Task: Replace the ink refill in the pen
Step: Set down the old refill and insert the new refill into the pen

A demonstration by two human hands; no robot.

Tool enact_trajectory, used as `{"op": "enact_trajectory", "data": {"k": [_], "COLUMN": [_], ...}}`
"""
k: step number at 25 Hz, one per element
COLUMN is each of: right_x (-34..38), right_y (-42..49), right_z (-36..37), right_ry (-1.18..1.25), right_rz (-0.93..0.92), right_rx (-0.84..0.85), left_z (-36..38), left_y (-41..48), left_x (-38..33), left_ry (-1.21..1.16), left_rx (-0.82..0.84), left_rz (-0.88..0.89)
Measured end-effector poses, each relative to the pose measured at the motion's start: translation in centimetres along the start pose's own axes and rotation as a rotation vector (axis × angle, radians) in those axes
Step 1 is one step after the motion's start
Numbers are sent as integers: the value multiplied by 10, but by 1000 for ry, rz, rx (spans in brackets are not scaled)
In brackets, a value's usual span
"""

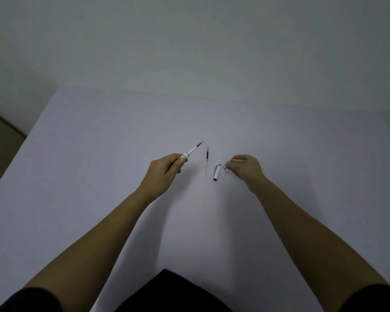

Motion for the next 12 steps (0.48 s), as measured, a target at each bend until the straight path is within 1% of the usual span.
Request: {"op": "enact_trajectory", "data": {"k": [2, 5, 6, 12], "right_x": [-26, -52, -60, -61], "right_y": [8, 21, 32, 34], "right_z": [8, 22, 28, 24], "right_ry": [-189, -286, -312, -336], "right_rz": [-31, -53, -34, -83], "right_rx": [-48, -84, -84, -101], "left_z": [3, 10, 16, 22], "left_y": [2, 10, 17, 16], "left_x": [3, 15, 23, 20], "left_ry": [-7, 7, 17, 34], "left_rx": [-6, 19, 27, 56], "left_rz": [-15, -47, -75, -29]}}
Point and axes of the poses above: each hand's wrist, its own y-axis towards the middle knuckle, its own z-axis out of the palm, x = y × z, the point moved 3 cm from there along y, towards the middle knuckle, and after that the axes turned 3 degrees about -x, right-handed, at the moved point
